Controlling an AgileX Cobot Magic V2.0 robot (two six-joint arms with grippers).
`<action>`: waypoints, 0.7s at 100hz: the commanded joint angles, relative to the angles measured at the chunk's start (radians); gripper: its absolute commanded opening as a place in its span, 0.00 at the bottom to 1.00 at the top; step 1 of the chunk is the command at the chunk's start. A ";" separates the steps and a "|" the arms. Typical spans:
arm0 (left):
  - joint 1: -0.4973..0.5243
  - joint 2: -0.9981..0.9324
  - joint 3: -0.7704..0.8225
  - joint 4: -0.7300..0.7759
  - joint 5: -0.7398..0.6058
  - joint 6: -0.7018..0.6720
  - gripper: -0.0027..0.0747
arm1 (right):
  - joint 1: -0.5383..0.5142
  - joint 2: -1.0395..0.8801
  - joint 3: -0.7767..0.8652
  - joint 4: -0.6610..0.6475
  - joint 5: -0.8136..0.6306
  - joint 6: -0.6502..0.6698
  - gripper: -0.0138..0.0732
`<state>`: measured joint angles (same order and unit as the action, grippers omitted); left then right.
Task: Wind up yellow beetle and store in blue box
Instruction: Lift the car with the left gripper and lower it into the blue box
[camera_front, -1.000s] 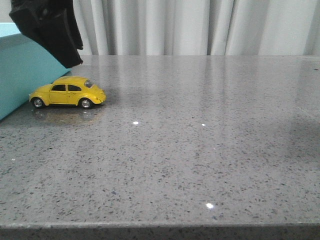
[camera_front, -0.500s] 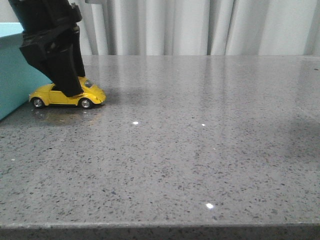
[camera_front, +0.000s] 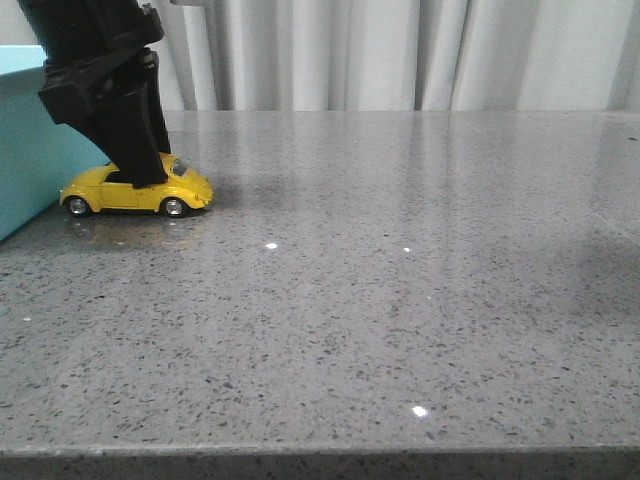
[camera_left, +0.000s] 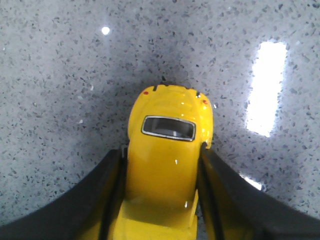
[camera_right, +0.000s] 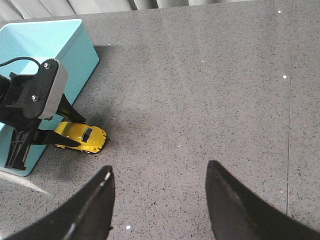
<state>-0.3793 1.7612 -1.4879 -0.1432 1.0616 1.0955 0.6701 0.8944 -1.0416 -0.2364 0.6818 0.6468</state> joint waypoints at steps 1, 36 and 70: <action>-0.009 -0.044 -0.029 -0.016 -0.010 0.003 0.21 | -0.001 -0.012 -0.025 -0.016 -0.073 0.000 0.64; -0.009 -0.086 -0.182 -0.094 0.005 -0.046 0.20 | -0.001 -0.012 -0.025 -0.014 -0.073 0.000 0.64; 0.085 -0.175 -0.397 -0.085 0.001 -0.426 0.20 | -0.001 -0.012 -0.025 -0.015 -0.076 0.000 0.64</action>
<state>-0.3318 1.6582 -1.8269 -0.2072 1.0940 0.7726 0.6701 0.8944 -1.0416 -0.2364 0.6794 0.6468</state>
